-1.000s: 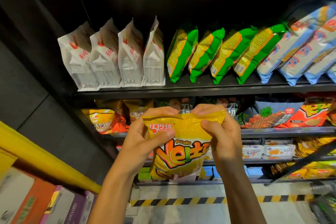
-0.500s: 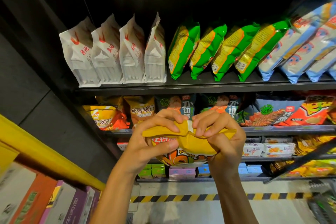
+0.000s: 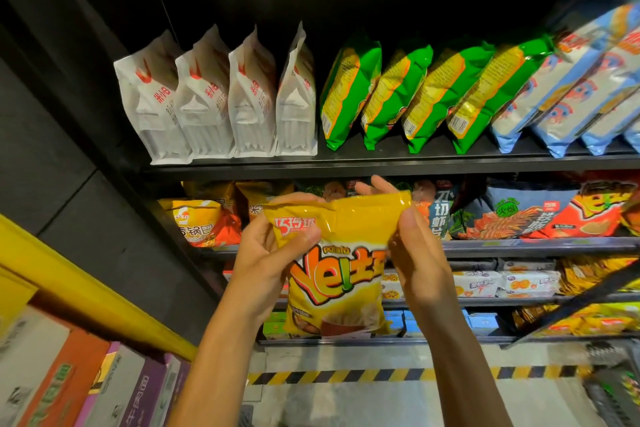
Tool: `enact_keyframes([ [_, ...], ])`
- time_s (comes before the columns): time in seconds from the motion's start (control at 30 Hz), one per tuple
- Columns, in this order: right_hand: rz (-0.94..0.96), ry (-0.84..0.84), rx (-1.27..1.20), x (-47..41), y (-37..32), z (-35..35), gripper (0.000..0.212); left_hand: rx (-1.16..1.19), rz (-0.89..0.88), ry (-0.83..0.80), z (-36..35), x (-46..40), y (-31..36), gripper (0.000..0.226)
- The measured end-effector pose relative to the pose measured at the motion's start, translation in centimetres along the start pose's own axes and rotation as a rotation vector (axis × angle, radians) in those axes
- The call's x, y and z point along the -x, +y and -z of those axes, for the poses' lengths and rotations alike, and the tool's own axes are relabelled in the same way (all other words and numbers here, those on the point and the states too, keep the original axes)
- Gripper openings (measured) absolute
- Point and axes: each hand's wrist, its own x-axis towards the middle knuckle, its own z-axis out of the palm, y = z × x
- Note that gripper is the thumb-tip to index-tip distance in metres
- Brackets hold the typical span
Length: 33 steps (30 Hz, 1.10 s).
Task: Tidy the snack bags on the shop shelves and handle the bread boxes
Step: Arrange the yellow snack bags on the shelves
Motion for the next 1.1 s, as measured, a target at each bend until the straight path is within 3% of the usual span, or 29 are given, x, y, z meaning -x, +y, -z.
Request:
enact_keyframes([
  [0.07,-0.094,-0.138,0.053,0.2,0.6,0.5,0.081,0.097,0.032,0.133,-0.3,-0.2,0.3,0.03],
  [0.17,-0.132,-0.149,0.21,0.5,1.3,0.2,0.077,0.071,0.023,0.239,-0.6,-0.5,0.4,0.038],
  [0.27,-0.111,-0.018,0.179,0.7,1.4,-0.3,0.058,0.034,-0.002,0.149,-0.6,-0.4,0.3,0.062],
  [0.37,-0.237,0.175,0.002,0.0,1.4,-0.6,0.031,0.107,0.052,-0.04,0.0,-0.1,0.1,0.095],
  [0.43,-0.332,0.218,-0.047,-0.3,1.9,-0.6,0.053,0.148,0.114,-0.164,0.0,0.4,-0.2,0.096],
  [0.57,-0.429,0.247,-0.115,-0.5,4.3,-1.2,0.121,0.165,0.171,-0.252,-0.2,1.1,-1.0,0.089],
  [0.67,-0.423,0.268,-0.164,-0.5,5.1,-1.1,0.129,0.152,0.181,-0.257,0.1,0.9,-1.0,0.088],
  [0.83,-0.384,0.253,-0.241,-0.4,4.2,-1.0,0.125,0.047,0.137,-0.208,0.2,0.5,-0.8,0.081],
  [0.87,-0.349,0.236,-0.237,-0.4,3.9,-0.9,0.112,-0.019,0.102,-0.143,-0.1,0.1,-0.5,0.081],
  [0.93,-0.251,0.19,-0.155,-0.4,3.2,-0.6,0.062,-0.142,0.107,-0.093,-0.4,-1.1,-0.3,0.08],
  [0.97,-0.226,0.19,-0.122,-0.4,2.9,-0.5,0.048,-0.152,0.121,-0.076,-0.2,-1.4,-0.5,0.08],
  [1.1,-0.095,0.307,-0.049,-0.3,2.1,-0.9,0.061,-0.317,0.109,-0.216,0.5,0.1,-1.4,0.096],
])
